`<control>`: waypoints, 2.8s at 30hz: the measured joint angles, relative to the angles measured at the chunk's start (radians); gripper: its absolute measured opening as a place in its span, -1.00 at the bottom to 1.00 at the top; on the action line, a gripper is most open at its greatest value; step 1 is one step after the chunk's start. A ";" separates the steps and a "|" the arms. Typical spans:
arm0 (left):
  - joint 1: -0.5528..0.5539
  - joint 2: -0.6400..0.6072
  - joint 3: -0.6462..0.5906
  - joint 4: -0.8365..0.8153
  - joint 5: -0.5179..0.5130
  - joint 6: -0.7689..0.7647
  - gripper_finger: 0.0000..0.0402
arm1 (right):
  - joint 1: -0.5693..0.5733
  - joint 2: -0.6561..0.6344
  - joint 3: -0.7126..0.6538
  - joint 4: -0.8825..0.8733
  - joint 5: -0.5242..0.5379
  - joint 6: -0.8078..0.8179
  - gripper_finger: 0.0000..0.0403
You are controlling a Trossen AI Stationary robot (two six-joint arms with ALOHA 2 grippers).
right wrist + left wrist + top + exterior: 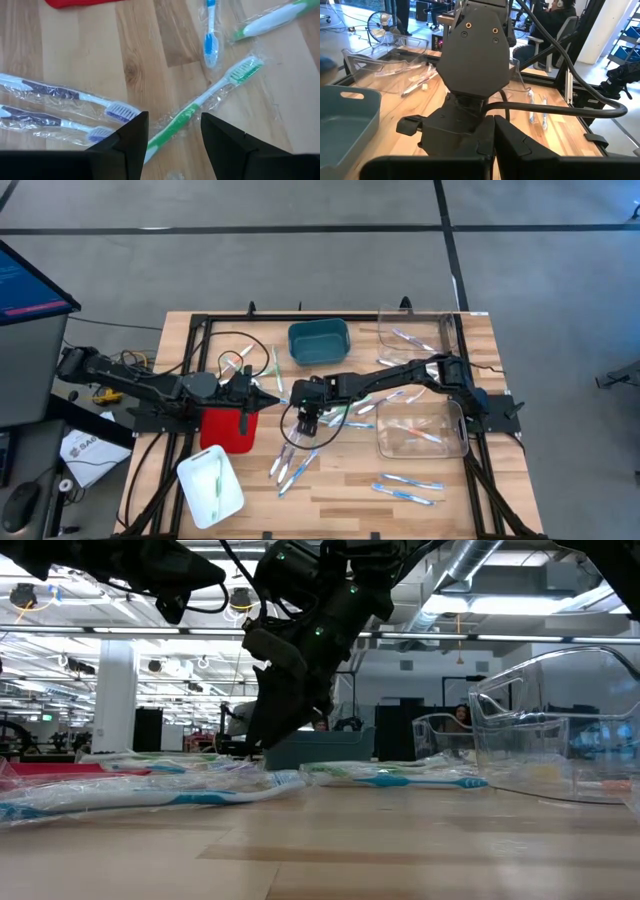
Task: Pick & Place Toothbrushes
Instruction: Put the purple toothbrush into the top transparent bin
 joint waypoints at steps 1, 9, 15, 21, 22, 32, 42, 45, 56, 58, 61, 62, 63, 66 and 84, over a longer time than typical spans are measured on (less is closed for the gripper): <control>0.000 0.000 0.000 0.000 0.000 0.000 -1.00 | 0.000 0.000 0.000 0.000 0.000 0.000 -0.13; 0.000 0.000 0.000 0.000 0.000 0.000 -1.00 | 0.001 0.000 0.000 0.000 0.000 0.000 -0.13; 0.000 0.000 0.000 0.000 0.000 0.000 -1.00 | 0.007 0.000 0.000 -0.001 0.000 -0.003 -0.13; 0.000 0.000 -0.014 0.000 0.000 0.000 -1.00 | 0.029 0.000 0.000 -0.001 0.000 -0.026 -0.13; 0.000 0.001 -0.016 0.002 0.000 0.000 -1.00 | 0.033 -0.001 0.000 -0.001 0.000 -0.030 -0.13; 0.003 0.001 -0.017 -0.008 -0.055 -0.008 -1.00 | 0.057 -0.001 0.000 0.002 0.000 -0.063 -0.13; 0.002 0.001 -0.017 -0.008 -0.052 -0.026 -1.00 | 0.057 -0.001 0.000 0.002 0.000 -0.063 -0.13; 0.002 0.000 -0.017 -0.008 -0.049 -0.026 -1.00 | 0.058 -0.001 0.000 0.002 0.000 -0.067 -0.13; -0.015 0.000 -0.017 -0.011 -0.045 -0.045 -1.00 | 0.073 -0.001 0.000 0.012 0.000 -0.092 -0.13; -0.019 0.000 -0.017 -0.011 -0.045 -0.045 -1.00 | 0.079 -0.001 0.000 0.017 0.000 -0.110 -0.13; -0.021 0.000 -0.017 -0.011 -0.045 -0.046 -1.00 | 0.087 -0.001 0.000 0.030 -0.001 -0.131 -0.13; -0.021 0.000 -0.017 -0.011 -0.045 -0.048 -1.00 | 0.090 -0.001 0.000 0.034 0.000 -0.132 -0.13; -0.021 0.000 -0.017 -0.011 -0.045 -0.051 -1.00 | 0.090 -0.001 0.000 0.035 -0.001 -0.136 -0.13; -0.021 0.000 -0.017 -0.012 -0.045 -0.053 -1.00 | 0.091 -0.001 0.000 0.039 -0.001 -0.153 -0.13; -0.022 0.096 -0.017 -0.011 0.006 -0.097 -1.00 | 0.110 -0.001 0.000 0.039 -0.001 -0.194 -0.26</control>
